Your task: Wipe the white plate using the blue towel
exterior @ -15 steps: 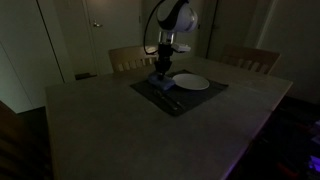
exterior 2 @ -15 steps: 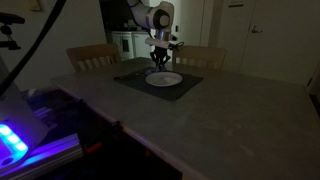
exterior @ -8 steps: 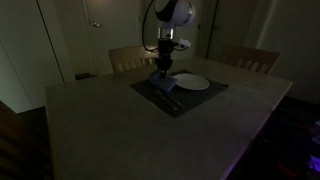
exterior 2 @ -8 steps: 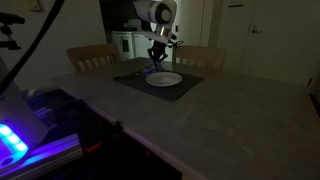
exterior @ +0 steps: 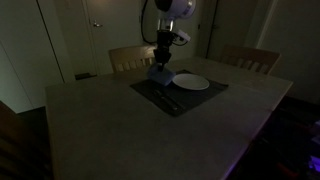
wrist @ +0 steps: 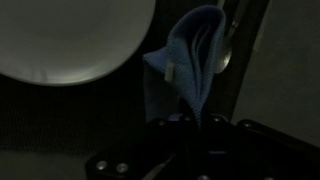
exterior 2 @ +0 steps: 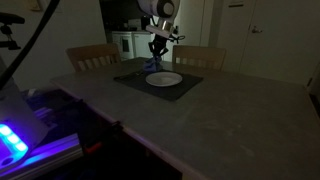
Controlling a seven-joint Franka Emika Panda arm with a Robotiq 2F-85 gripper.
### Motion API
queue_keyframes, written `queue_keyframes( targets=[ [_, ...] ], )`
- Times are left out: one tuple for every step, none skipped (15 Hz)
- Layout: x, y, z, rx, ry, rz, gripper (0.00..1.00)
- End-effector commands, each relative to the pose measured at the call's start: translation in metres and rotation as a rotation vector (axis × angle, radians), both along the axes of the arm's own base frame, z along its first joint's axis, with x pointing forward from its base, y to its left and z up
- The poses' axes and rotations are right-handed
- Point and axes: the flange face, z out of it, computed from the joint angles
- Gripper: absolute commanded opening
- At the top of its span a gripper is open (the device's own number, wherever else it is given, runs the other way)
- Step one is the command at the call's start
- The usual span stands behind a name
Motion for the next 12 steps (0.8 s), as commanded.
queue_keyframes(
  targets=[
    [-0.007,-0.009,0.031,0.062,-0.012,0.011,0.02],
    [-0.008,-0.012,0.038,0.068,-0.020,0.007,0.02],
    [-0.009,-0.016,0.047,0.066,-0.028,-0.002,0.02],
    [-0.010,-0.020,0.054,0.065,-0.031,-0.010,0.02],
    [-0.012,-0.025,0.062,0.064,-0.030,-0.017,0.02],
    [-0.017,-0.030,0.067,0.065,-0.026,-0.021,0.02],
    [-0.021,-0.036,0.072,0.061,-0.022,-0.023,0.02],
    [-0.026,-0.042,0.073,0.051,-0.023,-0.020,0.02],
    [-0.031,-0.050,0.073,0.041,-0.018,-0.023,0.02],
    [-0.036,-0.056,0.073,0.036,-0.013,-0.026,0.02],
    [-0.044,-0.065,0.070,0.030,-0.004,-0.037,0.02],
    [-0.050,-0.071,0.066,0.024,0.002,-0.042,0.02]
  ],
)
